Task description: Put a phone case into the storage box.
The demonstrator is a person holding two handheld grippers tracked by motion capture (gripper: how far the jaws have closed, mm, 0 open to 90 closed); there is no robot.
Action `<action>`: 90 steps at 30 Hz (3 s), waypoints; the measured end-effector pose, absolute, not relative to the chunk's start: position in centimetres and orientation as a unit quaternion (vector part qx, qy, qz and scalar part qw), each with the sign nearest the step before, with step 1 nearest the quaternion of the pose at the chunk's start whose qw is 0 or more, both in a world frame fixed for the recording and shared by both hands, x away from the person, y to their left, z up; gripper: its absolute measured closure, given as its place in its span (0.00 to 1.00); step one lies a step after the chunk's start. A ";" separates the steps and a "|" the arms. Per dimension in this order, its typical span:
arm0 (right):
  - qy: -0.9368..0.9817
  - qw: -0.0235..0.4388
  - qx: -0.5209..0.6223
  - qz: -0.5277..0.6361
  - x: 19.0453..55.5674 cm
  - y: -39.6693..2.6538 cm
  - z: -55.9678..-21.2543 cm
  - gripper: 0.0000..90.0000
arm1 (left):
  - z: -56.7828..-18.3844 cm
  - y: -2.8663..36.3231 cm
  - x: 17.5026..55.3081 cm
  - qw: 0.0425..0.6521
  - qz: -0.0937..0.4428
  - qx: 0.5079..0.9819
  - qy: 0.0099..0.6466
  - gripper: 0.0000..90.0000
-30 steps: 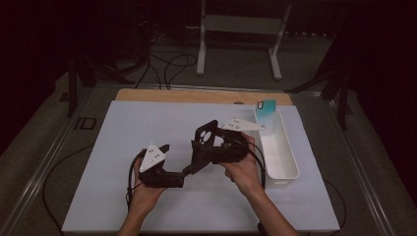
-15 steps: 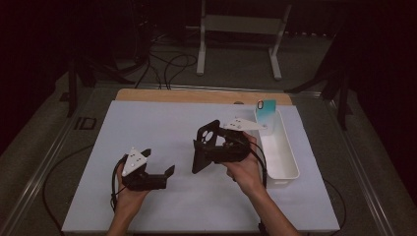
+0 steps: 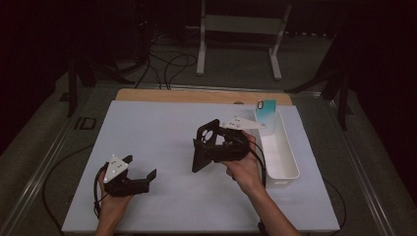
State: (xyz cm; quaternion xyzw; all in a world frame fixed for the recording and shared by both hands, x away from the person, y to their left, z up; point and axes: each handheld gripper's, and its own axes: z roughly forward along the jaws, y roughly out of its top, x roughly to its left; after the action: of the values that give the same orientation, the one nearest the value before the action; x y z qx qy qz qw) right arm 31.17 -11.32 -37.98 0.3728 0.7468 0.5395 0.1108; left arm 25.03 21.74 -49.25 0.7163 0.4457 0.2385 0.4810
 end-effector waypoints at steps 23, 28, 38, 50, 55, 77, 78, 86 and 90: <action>0.737 0.158 0.384 0.533 32.9 -12.9 -36.6 0.15 | -49.9 22.8 25.0 0.464 0.284 0.681 0.490 0.00; 0.730 0.169 0.392 0.534 33.5 -13.4 -36.2 0.15 | -50.0 22.5 25.0 0.459 0.284 0.685 0.488 0.00; 0.726 0.197 0.402 0.521 35.2 -14.3 -35.8 0.15 | -50.0 22.1 25.0 0.458 0.286 0.688 0.485 0.00; 0.723 0.225 0.419 0.502 37.1 -15.5 -35.8 0.15 | -50.0 22.1 25.0 0.456 0.285 0.688 0.488 0.00; 0.720 0.232 0.426 0.496 37.7 -16.2 -35.9 0.15 | -50.0 22.1 24.9 0.457 0.285 0.687 0.488 0.00; 0.706 0.262 0.460 0.471 40.1 -18.8 -35.8 0.15 | -50.0 22.1 24.9 0.460 0.286 0.684 0.488 0.00; 0.705 0.264 0.461 0.470 40.2 -18.9 -35.8 0.15 | -50.0 22.1 24.9 0.460 0.286 0.684 0.488 0.00; 0.701 0.273 0.470 0.462 40.7 -19.7 -35.9 0.15 | -50.0 22.1 24.9 0.460 0.287 0.684 0.488 0.00; 0.699 0.275 0.474 0.459 40.8 -20.0 -36.0 0.15 | -50.0 22.1 24.9 0.460 0.286 0.684 0.488 0.00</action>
State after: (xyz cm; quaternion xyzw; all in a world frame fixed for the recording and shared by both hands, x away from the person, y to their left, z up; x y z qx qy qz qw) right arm 40.83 -19.95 -35.99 0.4738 0.6990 0.4594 0.2754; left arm 24.89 22.10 -49.99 0.6844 0.4882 0.2861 0.4598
